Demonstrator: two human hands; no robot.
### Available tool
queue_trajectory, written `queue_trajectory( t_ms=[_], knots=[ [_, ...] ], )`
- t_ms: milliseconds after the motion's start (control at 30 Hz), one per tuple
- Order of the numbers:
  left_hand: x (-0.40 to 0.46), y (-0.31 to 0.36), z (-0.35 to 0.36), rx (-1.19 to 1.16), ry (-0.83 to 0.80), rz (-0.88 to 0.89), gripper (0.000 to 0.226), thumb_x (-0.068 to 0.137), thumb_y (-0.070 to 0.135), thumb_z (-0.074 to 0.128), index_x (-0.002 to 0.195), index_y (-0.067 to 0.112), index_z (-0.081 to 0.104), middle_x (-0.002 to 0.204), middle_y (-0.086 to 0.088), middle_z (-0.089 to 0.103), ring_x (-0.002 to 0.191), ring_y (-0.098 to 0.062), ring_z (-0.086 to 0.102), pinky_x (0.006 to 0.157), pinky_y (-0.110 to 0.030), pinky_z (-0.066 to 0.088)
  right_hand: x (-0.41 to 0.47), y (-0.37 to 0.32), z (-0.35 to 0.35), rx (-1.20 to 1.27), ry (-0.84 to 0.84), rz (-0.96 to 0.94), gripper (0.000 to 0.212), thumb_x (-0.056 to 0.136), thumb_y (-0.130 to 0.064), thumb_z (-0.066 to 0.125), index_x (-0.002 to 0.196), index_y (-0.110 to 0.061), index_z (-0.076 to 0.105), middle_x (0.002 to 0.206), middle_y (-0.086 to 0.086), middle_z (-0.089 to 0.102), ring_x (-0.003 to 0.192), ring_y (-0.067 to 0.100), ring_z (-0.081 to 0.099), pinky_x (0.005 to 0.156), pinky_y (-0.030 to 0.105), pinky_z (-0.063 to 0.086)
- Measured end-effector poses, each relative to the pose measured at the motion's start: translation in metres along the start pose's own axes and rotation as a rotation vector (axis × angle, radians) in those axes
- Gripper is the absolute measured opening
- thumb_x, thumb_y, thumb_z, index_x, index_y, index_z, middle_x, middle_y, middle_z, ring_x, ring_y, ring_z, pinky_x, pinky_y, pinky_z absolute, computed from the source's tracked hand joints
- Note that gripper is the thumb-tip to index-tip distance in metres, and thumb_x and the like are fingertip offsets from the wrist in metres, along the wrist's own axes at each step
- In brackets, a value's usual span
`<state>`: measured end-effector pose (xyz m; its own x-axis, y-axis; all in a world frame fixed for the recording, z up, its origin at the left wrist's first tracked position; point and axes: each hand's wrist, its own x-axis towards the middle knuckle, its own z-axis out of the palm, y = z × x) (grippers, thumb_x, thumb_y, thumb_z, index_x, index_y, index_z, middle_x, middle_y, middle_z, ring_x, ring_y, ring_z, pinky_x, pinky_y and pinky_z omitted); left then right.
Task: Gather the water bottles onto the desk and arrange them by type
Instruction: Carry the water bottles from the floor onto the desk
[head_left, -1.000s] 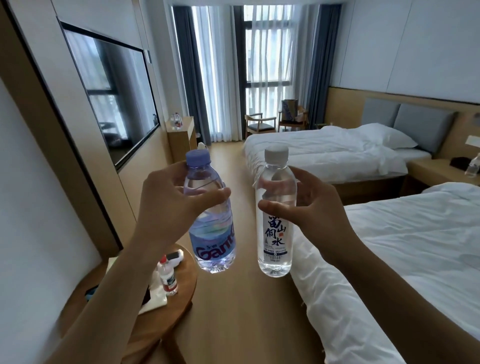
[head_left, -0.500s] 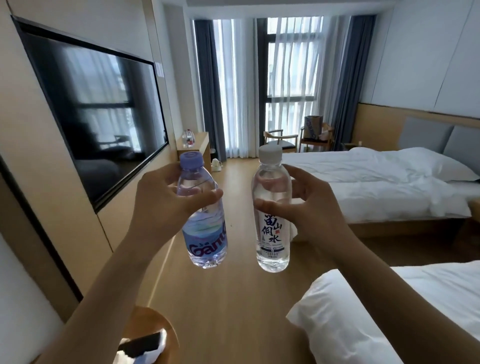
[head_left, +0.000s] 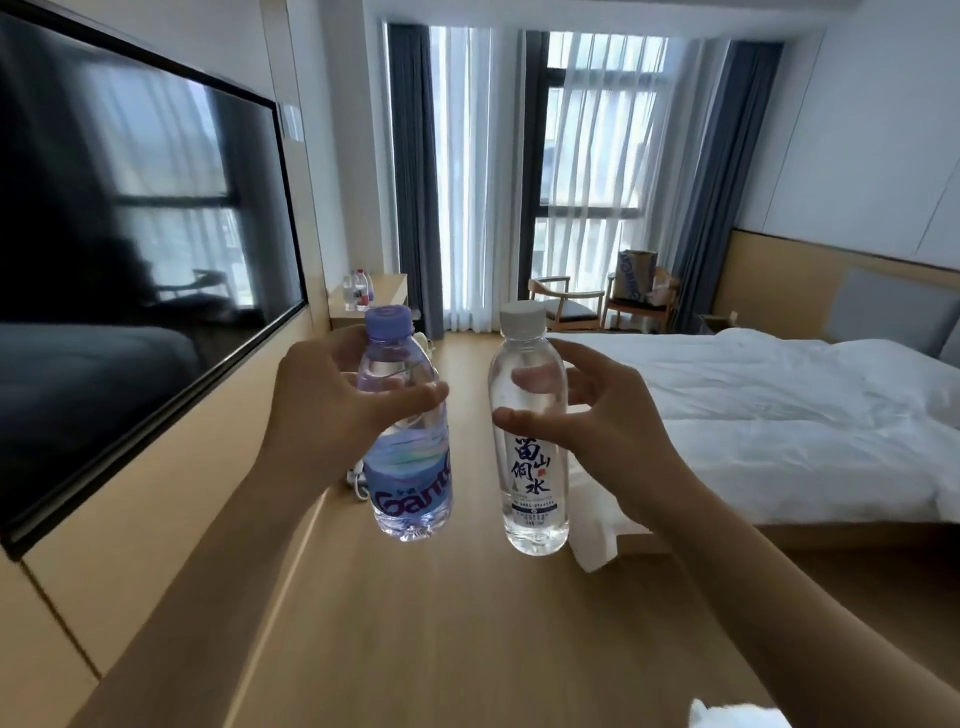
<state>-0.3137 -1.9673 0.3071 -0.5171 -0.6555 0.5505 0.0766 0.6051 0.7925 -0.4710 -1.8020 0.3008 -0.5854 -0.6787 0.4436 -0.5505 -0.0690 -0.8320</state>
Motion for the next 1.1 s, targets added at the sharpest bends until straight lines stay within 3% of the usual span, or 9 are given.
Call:
queue_trajectory(
  t_ms=[100,200,300,433,533,667,867,1000,1100],
  knots=[
    [0.067,-0.034,0.01,0.018,0.006,0.003,0.039,0.063,0.029,0.092,0.098,0.029,0.074,0.091,0.013,0.076,0.082,-0.007,0.074,0.084,-0.042,0.06,0.076,0.025,0.02,0.021,-0.021,-0.012,0.063,0.06,-0.039,0.089,0.115,-0.049,0.058,0.112,-0.014,0.072,0.096,-0.002,0.068,0.071,0.013,0.05],
    [0.124,-0.07,0.02,0.014,0.037,-0.009,0.037,0.064,0.028,0.091,0.097,0.027,0.075,0.089,0.012,0.076,0.082,-0.008,0.073,0.084,-0.043,0.06,0.144,0.056,0.038,0.051,-0.027,-0.005,0.063,0.062,-0.038,0.089,0.118,-0.045,0.06,0.11,-0.014,0.073,0.093,-0.002,0.069,0.064,0.008,0.051],
    [0.177,-0.11,0.031,0.027,0.043,-0.022,0.034,0.064,0.027,0.09,0.094,0.025,0.074,0.087,0.01,0.076,0.08,-0.008,0.073,0.082,-0.041,0.06,0.209,0.092,0.057,0.087,-0.04,-0.001,0.055,0.062,-0.036,0.09,0.108,-0.048,0.061,0.102,-0.018,0.073,0.088,-0.006,0.068,0.059,0.005,0.049],
    [0.251,-0.172,0.053,0.049,0.056,-0.053,0.035,0.062,0.03,0.091,0.093,0.024,0.075,0.086,0.006,0.077,0.081,-0.014,0.074,0.083,-0.048,0.06,0.298,0.148,0.081,0.123,-0.058,-0.024,0.06,0.054,-0.049,0.087,0.108,-0.048,0.061,0.094,-0.027,0.072,0.086,-0.009,0.068,0.059,0.003,0.047],
    [0.314,-0.218,0.076,0.066,0.085,-0.084,0.038,0.058,0.034,0.089,0.092,0.025,0.075,0.085,0.007,0.077,0.081,-0.013,0.074,0.082,-0.049,0.06,0.37,0.192,0.093,0.117,-0.084,-0.04,0.074,0.051,-0.056,0.083,0.12,-0.042,0.062,0.102,-0.023,0.072,0.09,-0.009,0.067,0.06,0.005,0.049],
    [0.406,-0.275,0.108,0.08,0.092,-0.104,0.035,0.062,0.024,0.093,0.092,0.025,0.074,0.085,0.008,0.076,0.08,-0.011,0.074,0.08,-0.046,0.061,0.475,0.244,0.101,0.135,-0.128,-0.052,0.074,0.06,-0.037,0.091,0.128,-0.035,0.062,0.106,-0.019,0.072,0.092,-0.01,0.066,0.061,0.003,0.048],
    [0.529,-0.346,0.141,0.048,0.121,-0.078,0.032,0.065,0.017,0.091,0.09,0.025,0.074,0.084,0.007,0.076,0.078,-0.011,0.074,0.07,-0.021,0.058,0.615,0.303,0.123,0.144,-0.143,-0.063,0.07,0.061,-0.034,0.091,0.124,-0.037,0.061,0.102,-0.025,0.069,0.091,-0.015,0.063,0.059,0.0,0.044],
    [0.598,-0.403,0.155,0.057,0.121,-0.094,0.032,0.066,0.019,0.091,0.093,0.023,0.074,0.085,0.007,0.076,0.079,-0.012,0.074,0.07,-0.025,0.059,0.693,0.345,0.15,0.136,-0.156,-0.049,0.073,0.059,-0.041,0.091,0.125,-0.037,0.061,0.102,-0.024,0.07,0.091,-0.014,0.063,0.059,0.001,0.045],
    [0.654,-0.451,0.163,0.065,0.114,-0.111,0.034,0.066,0.022,0.091,0.095,0.024,0.073,0.087,0.009,0.076,0.081,-0.012,0.074,0.074,-0.031,0.06,0.754,0.376,0.178,0.146,-0.154,-0.032,0.066,0.058,-0.043,0.09,0.117,-0.044,0.062,0.095,-0.033,0.069,0.09,-0.015,0.063,0.057,0.0,0.044]
  ],
)
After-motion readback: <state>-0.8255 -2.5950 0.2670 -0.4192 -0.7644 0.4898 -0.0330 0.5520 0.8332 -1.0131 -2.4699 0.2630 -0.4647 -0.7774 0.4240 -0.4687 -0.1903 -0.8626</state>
